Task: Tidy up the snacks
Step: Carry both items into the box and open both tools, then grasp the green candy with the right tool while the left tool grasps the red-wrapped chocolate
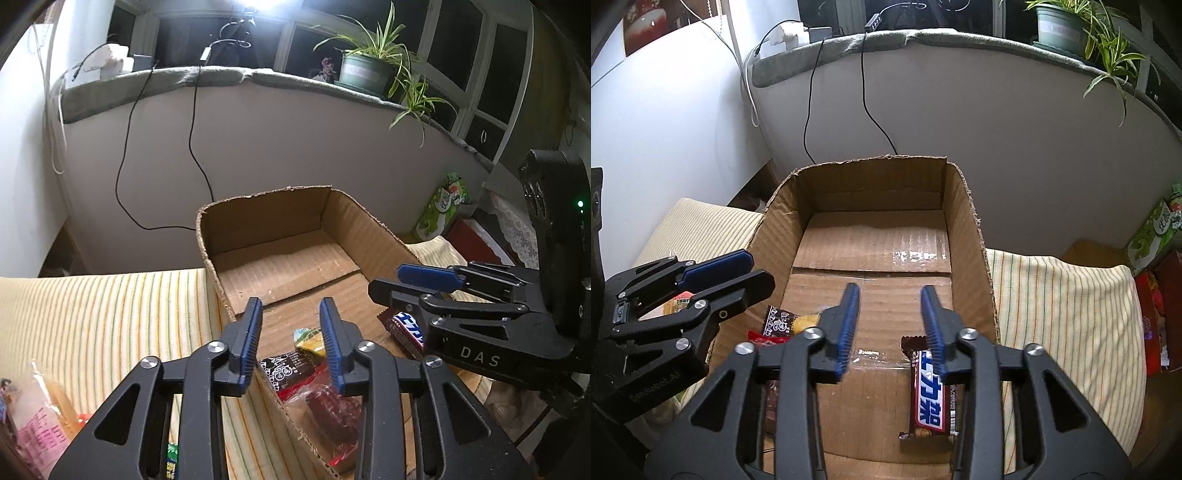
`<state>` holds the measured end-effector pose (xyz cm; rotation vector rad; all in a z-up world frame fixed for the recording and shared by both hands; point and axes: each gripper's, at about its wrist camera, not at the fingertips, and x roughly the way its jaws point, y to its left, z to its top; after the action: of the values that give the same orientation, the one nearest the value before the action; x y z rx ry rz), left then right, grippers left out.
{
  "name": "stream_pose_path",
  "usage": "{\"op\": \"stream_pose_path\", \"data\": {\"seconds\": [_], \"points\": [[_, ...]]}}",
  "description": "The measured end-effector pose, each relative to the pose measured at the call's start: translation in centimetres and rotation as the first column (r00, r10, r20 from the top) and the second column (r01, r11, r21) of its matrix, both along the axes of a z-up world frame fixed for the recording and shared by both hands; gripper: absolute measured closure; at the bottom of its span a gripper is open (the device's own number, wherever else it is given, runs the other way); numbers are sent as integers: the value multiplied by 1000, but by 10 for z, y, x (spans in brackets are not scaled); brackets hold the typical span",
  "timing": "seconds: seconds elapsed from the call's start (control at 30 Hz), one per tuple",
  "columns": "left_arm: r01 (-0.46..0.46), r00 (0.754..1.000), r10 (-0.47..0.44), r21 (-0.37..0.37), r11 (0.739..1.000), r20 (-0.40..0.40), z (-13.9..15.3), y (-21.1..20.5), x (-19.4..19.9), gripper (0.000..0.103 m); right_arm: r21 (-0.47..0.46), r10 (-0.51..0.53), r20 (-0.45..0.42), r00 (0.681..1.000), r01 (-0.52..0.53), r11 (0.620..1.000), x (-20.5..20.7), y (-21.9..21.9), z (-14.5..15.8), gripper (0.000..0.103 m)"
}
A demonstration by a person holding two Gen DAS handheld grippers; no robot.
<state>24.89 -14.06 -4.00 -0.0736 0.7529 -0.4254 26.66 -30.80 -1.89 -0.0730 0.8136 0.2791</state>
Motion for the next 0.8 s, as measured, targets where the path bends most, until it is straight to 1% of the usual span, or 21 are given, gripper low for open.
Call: {"op": "stream_pose_path", "data": {"seconds": [0.07, 0.13, 0.17, 0.2, 0.23, 0.3, 0.33, 0.37, 0.4, 0.5, 0.6, 0.67, 0.8], "points": [[-4, 1000, 4, -2, 1000, 4, 2, 3, -3, 71, 1, -1, 6, 1000, 1, 1000, -4, 1, 3, 60], [-12, 1000, 12, -3, 1000, 9, 5, 6, -7, 66, 3, -2, 11, 1000, 2, 1000, -7, 1, 6, 58], [-17, 1000, 17, -3, 1000, 14, 6, 9, -11, 59, 4, -4, 13, 1000, 4, 1000, -9, 1, 7, 55], [-22, 1000, 22, -3, 1000, 18, 7, 10, -13, 50, 6, -5, 16, 1000, 5, 1000, -12, 2, 9, 49], [-28, 999, 28, -5, 1000, 25, 10, 14, -17, 47, 7, -5, 18, 1000, 5, 1000, -14, 2, 11, 47], [-38, 999, 38, -9, 999, 34, 13, 19, -23, 44, 10, -1, 27, 1000, 1, 1000, -20, 4, 15, 37], [-46, 998, 46, -12, 999, 38, 16, 23, -27, 41, 12, 4, 30, 1000, -4, 1000, -23, 6, 17, 34], [-54, 998, 55, -16, 998, 41, 17, 26, -30, 35, 12, 11, 32, 999, -12, 1000, -27, 8, 19, 27], [-64, 997, 65, -22, 998, 45, 19, 31, -34, 33, 14, 20, 34, 999, -21, 1000, -31, 11, 21, 22], [-87, 994, 89, -33, 996, 57, 25, 45, -48, 32, 14, 33, 50, 998, -33, 999, -42, 17, 26, 17], [-112, 991, 114, -37, 993, 69, 29, 62, -64, 27, 19, 45, 58, 997, -46, 999, -54, 24, 32, 13], [-128, 989, 131, -36, 991, 75, 30, 75, -75, 27, 34, 58, 58, 997, -60, 998, -61, 28, 35, 10], [-183, 980, 185, -34, 983, 73, 27, 106, -96, 27, 60, 101, 56, 993, -104, 993, -75, 40, 38, 9]]}}
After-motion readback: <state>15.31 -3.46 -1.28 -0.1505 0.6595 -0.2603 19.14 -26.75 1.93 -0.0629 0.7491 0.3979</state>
